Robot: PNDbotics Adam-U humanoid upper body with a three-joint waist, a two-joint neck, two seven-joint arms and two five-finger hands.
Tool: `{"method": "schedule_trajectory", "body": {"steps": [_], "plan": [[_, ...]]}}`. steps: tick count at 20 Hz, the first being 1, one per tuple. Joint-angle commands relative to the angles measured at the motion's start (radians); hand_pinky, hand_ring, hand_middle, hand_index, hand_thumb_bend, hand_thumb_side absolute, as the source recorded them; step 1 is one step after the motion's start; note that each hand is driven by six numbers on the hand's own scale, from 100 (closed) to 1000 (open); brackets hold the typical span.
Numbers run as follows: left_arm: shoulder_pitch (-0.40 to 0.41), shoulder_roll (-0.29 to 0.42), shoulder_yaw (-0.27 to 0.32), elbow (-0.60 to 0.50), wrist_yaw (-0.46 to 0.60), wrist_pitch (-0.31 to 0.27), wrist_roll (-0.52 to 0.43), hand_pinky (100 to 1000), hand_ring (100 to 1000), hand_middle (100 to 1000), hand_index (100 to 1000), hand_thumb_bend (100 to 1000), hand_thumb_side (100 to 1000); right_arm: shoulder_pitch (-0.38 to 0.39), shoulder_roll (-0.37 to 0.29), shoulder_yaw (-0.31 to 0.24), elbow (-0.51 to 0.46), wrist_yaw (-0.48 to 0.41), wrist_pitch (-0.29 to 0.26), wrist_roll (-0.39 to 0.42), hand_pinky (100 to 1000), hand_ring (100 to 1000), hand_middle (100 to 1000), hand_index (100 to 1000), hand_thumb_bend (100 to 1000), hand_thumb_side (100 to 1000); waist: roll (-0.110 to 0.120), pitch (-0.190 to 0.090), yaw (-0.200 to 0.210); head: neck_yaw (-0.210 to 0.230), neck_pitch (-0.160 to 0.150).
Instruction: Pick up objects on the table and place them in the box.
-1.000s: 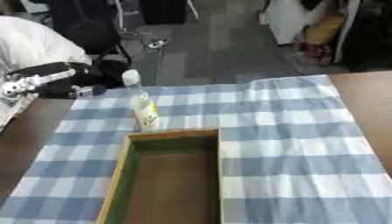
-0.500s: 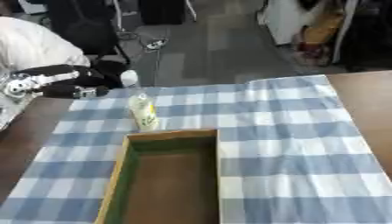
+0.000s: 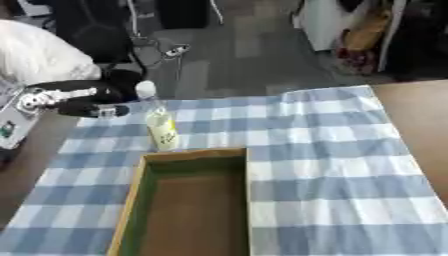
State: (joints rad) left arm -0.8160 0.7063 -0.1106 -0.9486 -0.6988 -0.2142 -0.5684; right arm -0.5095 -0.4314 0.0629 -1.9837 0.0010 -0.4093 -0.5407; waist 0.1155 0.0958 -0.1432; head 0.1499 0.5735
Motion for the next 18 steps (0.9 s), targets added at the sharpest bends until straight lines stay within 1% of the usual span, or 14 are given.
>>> {"method": "schedule_trajectory", "body": {"steps": [1, 14, 18], "plan": [[-0.028, 0.014, -0.002, 0.002, -0.014, -0.013, 0.005, 943, 926, 983, 980, 1000, 979, -0.021, -0.010, -0.002, -0.016, -0.004, -0.001, 0.003, 401, 495, 560, 642, 100, 846, -0.004, -0.010, -0.001, 0.010, -0.014], [-0.047, -0.018, -0.007, 0.043, -0.072, -0.027, 0.017, 950, 940, 992, 988, 1000, 966, -0.031, -0.003, -0.001, -0.016, -0.008, -0.003, 0.005, 402, 495, 560, 642, 100, 846, -0.003, -0.008, -0.012, 0.024, -0.012], [-0.050, -0.028, -0.006, 0.060, -0.086, -0.033, 0.025, 950, 942, 994, 991, 1000, 949, -0.035, -0.001, -0.001, -0.016, -0.009, -0.004, 0.006, 403, 495, 560, 642, 100, 846, -0.003, -0.007, -0.017, 0.031, -0.010]]}}
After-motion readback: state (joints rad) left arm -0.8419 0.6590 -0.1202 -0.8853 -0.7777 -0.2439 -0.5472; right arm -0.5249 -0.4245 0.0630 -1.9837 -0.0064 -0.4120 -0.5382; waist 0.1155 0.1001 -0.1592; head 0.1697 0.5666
